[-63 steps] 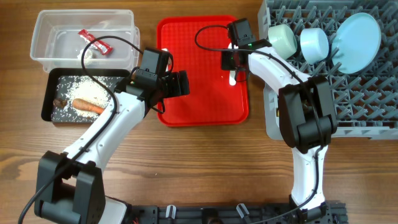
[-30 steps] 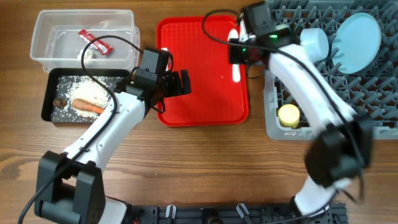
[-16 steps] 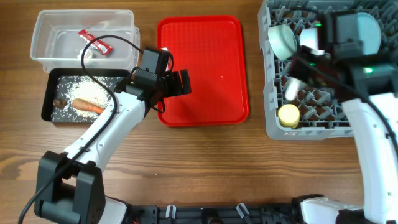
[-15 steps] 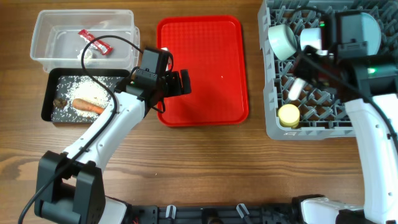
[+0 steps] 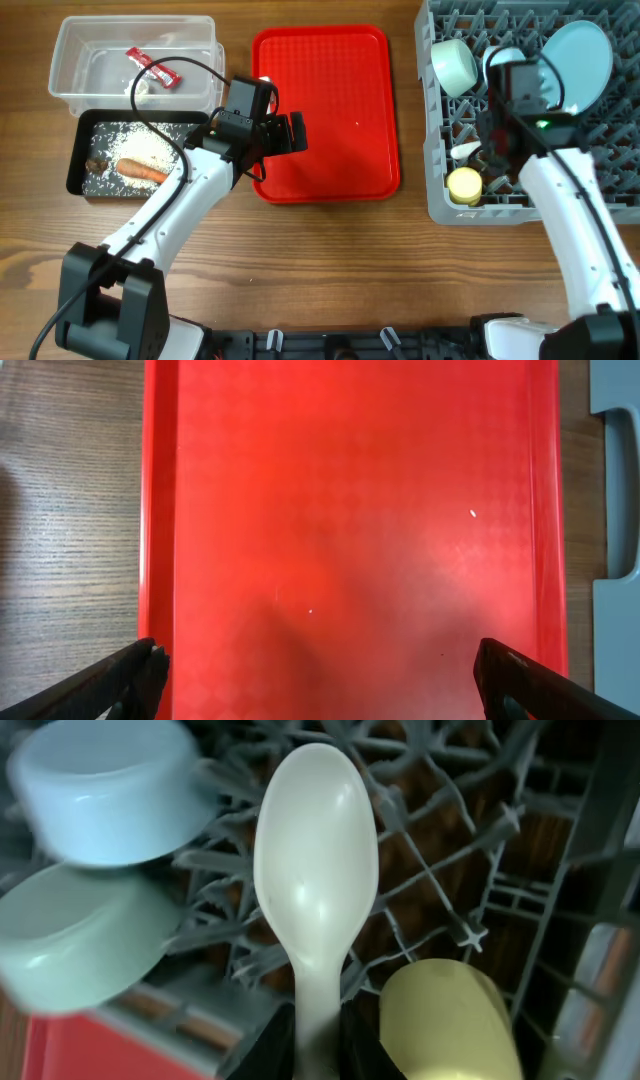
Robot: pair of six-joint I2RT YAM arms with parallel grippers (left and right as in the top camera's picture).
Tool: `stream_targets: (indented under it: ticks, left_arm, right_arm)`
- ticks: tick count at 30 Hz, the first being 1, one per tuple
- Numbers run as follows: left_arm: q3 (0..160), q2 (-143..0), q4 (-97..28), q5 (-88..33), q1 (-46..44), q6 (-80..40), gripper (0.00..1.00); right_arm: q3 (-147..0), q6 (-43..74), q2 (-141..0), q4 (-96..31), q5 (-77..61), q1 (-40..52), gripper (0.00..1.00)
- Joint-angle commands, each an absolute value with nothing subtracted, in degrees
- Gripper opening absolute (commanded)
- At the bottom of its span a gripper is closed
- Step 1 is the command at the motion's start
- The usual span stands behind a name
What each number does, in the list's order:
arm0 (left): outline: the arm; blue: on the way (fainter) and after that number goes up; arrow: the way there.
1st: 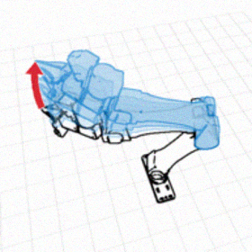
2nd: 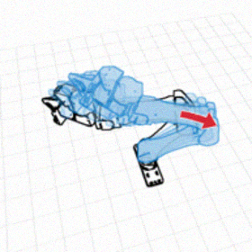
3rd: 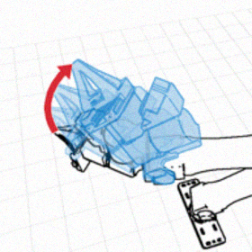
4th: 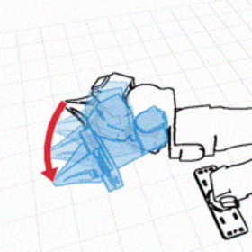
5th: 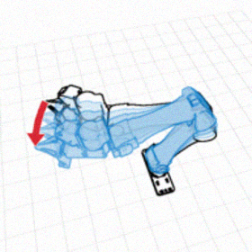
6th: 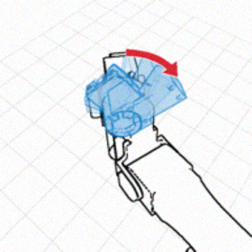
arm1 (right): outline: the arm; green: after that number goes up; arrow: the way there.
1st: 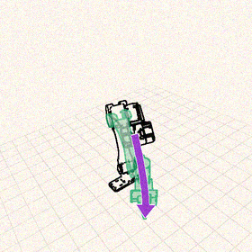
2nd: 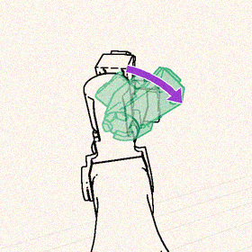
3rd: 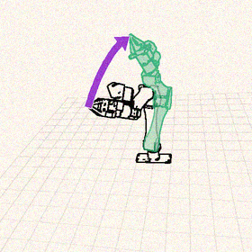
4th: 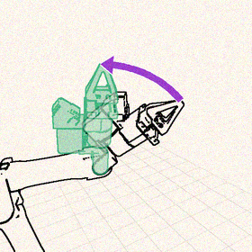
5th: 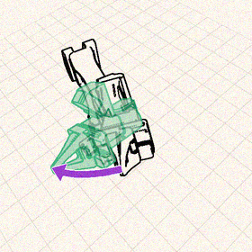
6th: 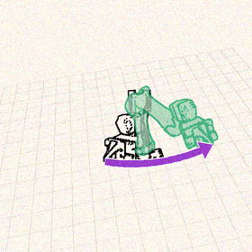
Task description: Sort waste into correct bins and load items into the dishwasher rack
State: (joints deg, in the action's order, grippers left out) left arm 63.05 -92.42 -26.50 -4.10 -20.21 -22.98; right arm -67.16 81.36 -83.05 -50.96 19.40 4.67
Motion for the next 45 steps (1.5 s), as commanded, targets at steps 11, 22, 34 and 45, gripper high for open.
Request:
stream_targets:
  ticks: [11,22,34,45]
  left_arm:
    - [63.05,-92.86,-26.37,-3.11,-20.40,-22.72,1.00]
    - [63.05,-92.86,-26.37,-3.11,-20.40,-22.72,1.00]
    - [63.05,-92.86,-26.39,-3.11,-20.40,-22.72,1.00]
    - [63.05,-92.86,-26.39,-3.11,-20.40,-22.74,1.00]
  right_arm:
    - [-57.23,94.65,-86.54,-32.36,26.11,4.47,0.04]
    - [-57.25,94.52,-89.14,-31.44,26.15,4.25,0.59]
    - [-57.45,78.35,-80.66,-31.27,26.17,4.27,1.00]
    - [-57.54,32.14,-57.28,-27.18,8.71,4.27,1.00]
